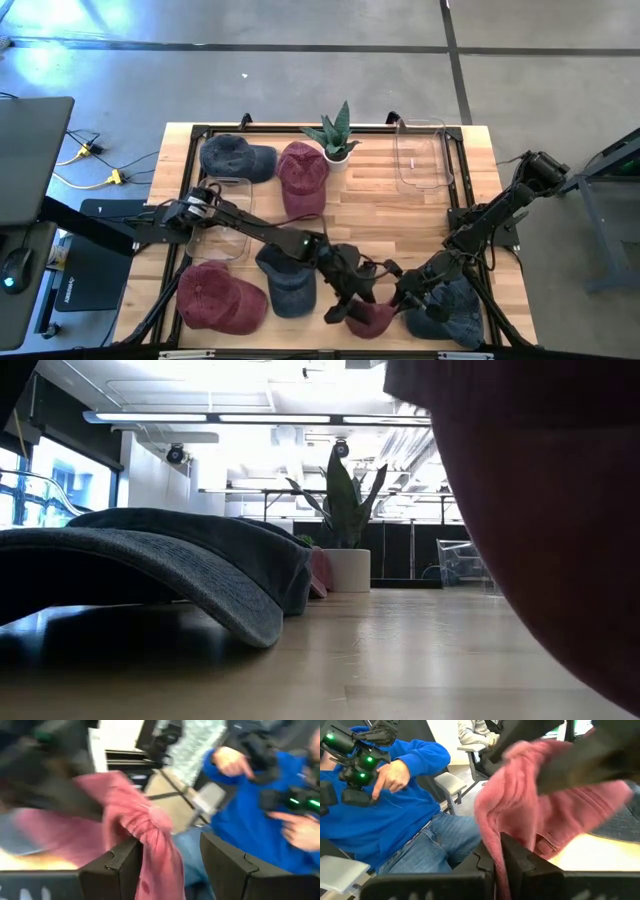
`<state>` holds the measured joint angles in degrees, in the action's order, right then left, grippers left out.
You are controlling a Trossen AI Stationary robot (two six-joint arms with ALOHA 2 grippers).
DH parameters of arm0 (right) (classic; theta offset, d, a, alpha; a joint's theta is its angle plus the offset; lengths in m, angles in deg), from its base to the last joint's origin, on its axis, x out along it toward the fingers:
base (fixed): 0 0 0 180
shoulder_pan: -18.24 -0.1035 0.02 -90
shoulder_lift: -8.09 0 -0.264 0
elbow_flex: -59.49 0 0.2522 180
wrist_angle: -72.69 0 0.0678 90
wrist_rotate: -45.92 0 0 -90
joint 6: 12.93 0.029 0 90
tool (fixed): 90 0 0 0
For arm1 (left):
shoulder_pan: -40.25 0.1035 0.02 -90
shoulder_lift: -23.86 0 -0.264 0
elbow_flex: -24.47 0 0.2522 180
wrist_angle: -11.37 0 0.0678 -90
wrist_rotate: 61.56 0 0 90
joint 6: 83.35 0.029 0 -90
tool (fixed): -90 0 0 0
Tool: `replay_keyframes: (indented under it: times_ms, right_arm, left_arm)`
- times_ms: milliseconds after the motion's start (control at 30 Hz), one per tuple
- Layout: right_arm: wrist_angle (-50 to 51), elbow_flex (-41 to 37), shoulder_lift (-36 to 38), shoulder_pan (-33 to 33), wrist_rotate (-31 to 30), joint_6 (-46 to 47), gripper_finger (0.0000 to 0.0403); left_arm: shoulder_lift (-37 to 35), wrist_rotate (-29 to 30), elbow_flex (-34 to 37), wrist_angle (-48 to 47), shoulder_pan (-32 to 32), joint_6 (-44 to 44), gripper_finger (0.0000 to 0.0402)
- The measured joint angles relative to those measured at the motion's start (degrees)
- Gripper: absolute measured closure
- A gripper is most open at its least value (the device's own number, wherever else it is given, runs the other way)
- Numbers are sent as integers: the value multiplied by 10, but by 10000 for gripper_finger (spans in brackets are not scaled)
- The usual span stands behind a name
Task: Pick & Place hat
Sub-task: Put the right red cap into the left transparent bin
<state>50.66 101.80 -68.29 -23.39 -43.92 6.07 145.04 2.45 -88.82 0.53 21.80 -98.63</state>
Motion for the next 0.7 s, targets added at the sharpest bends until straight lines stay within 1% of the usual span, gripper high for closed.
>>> replay_keyframes:
  times_ms: [133,267,400,467,567,700]
  right_arm:
    - [0,0,0,0,0,0,399]
    - [0,0,0,2,1,0,394]
    - [0,0,0,8,0,0,393]
    - [0,0,0,10,0,0,397]
    - [0,0,0,12,4,0,399]
    - [0,0,0,12,3,0,393]
  left_arm:
    - [1,15,0,5,1,-2,211]
    - [1,40,0,-2,-9,1,211]
    - [1,37,0,-19,-8,6,211]
    - [7,21,-2,-22,-5,7,208]
    - [10,8,0,-23,-3,18,189]
    - [9,25,-1,-7,-4,18,157]
